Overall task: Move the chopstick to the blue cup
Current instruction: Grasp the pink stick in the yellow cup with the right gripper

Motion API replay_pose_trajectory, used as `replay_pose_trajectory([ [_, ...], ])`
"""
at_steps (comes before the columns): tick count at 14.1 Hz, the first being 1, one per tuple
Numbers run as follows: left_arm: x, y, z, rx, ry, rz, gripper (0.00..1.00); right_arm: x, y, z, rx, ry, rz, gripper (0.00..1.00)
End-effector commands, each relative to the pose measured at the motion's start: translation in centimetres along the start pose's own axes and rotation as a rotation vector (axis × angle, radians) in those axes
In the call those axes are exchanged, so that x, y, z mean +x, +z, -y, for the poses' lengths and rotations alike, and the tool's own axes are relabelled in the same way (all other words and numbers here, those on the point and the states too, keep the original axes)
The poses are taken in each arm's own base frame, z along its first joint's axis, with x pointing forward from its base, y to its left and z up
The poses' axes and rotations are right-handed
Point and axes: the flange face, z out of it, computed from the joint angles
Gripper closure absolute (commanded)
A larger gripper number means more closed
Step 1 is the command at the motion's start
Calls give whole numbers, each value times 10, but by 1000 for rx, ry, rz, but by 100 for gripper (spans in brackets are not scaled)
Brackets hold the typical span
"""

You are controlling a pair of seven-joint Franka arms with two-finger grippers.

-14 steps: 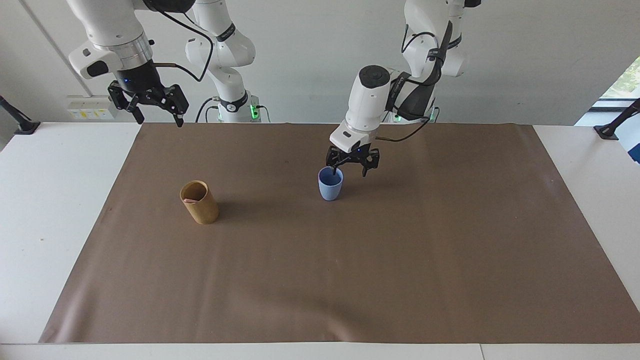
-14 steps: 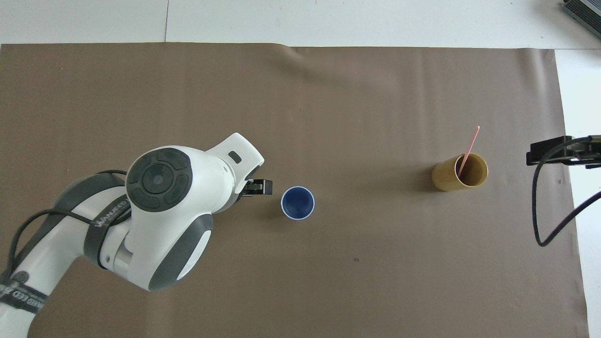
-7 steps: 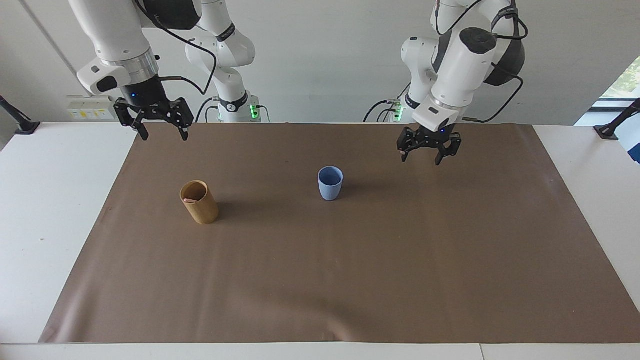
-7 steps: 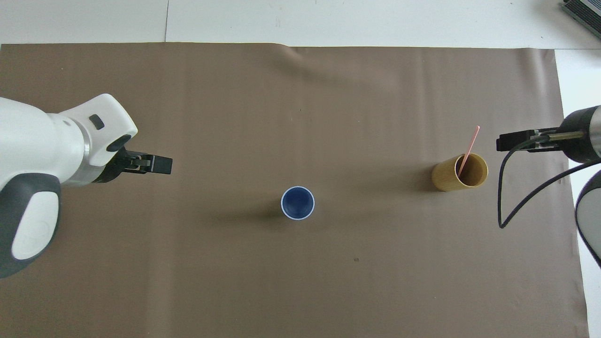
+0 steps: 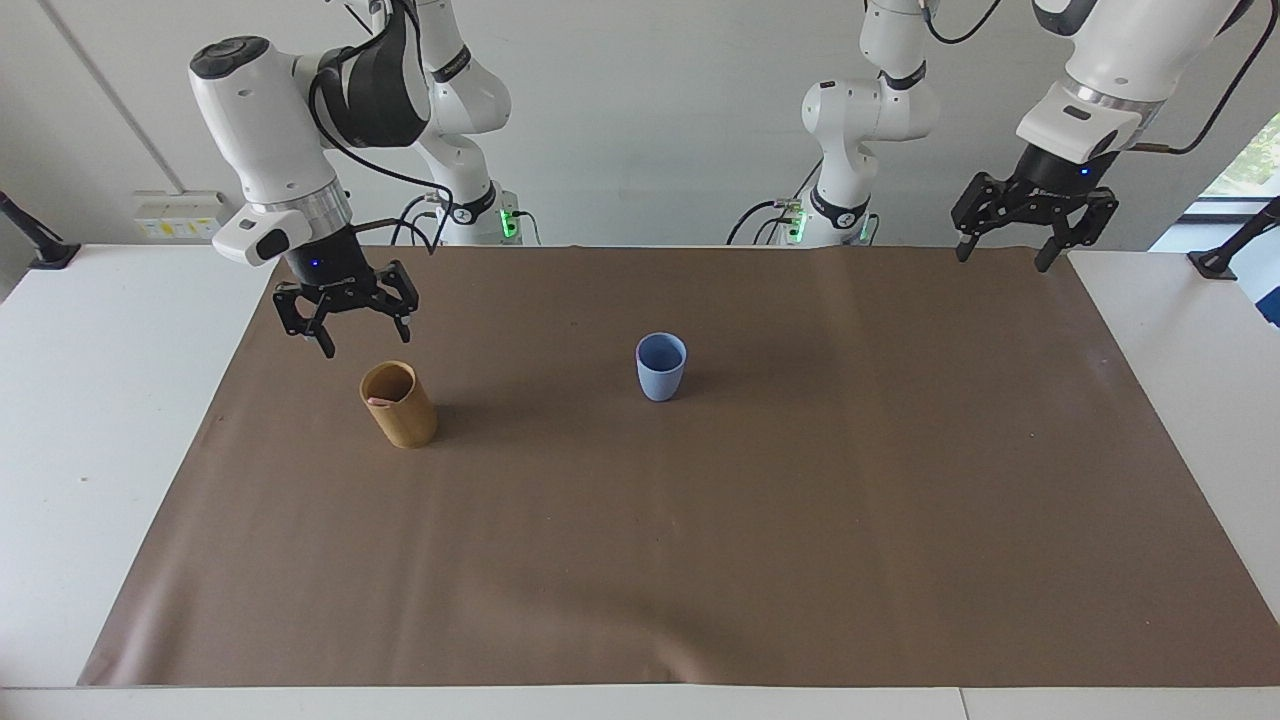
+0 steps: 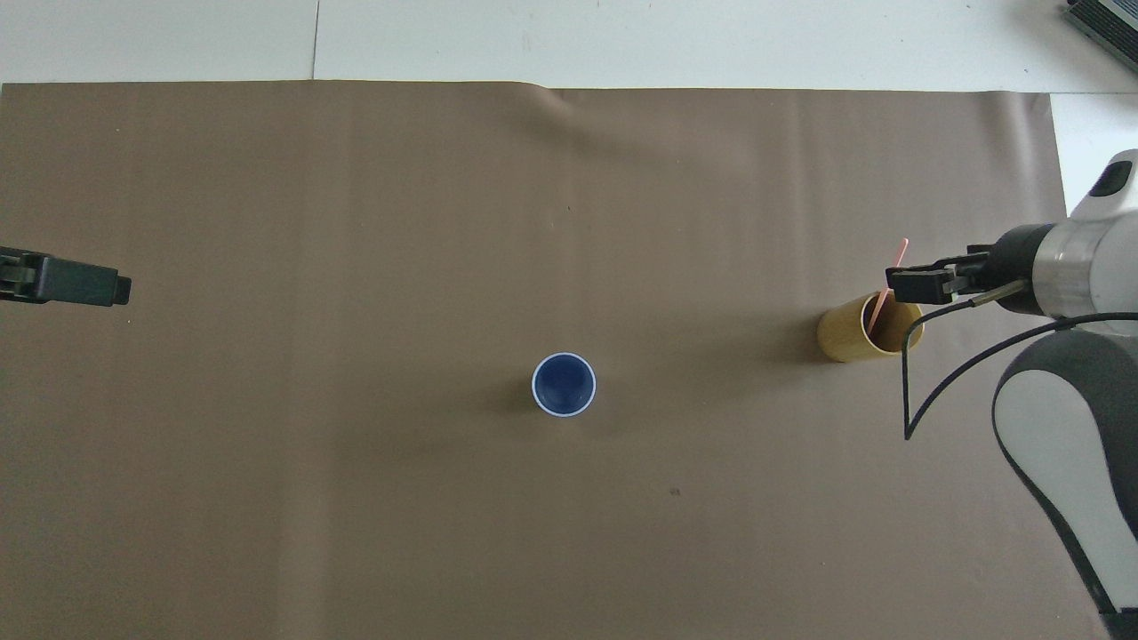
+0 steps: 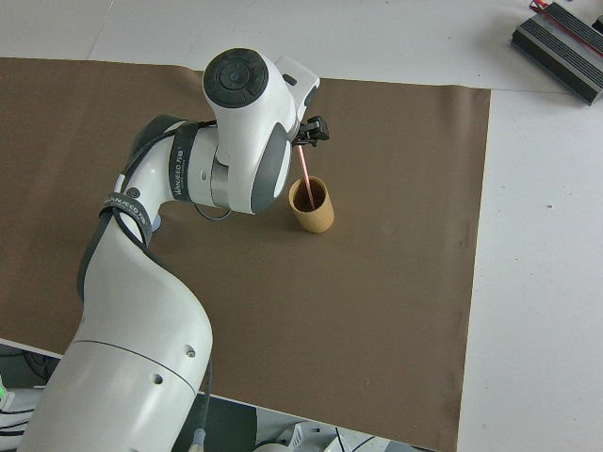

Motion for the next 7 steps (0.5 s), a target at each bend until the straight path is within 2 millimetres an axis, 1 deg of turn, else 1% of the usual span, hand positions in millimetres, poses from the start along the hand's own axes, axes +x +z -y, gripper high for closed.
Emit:
replay_pose_trajectory([
  [1, -9, 3, 0, 20, 3, 54, 0, -24, 21, 0, -9, -25, -51, 0],
  [3, -13, 4, 0, 21, 2, 64, 0, -28, 30, -1, -4, -9, -64, 0],
  [5, -15, 5, 4, 21, 1, 79, 0, -28, 33, -2, 35, 14, -83, 0],
  [6, -16, 4, 6, 24, -1, 80, 0, -28, 36, -4, 39, 5, -90, 3],
  [7, -16, 4, 6, 23, -1, 81, 0, -28, 36, -5, 37, -15, -95, 15],
])
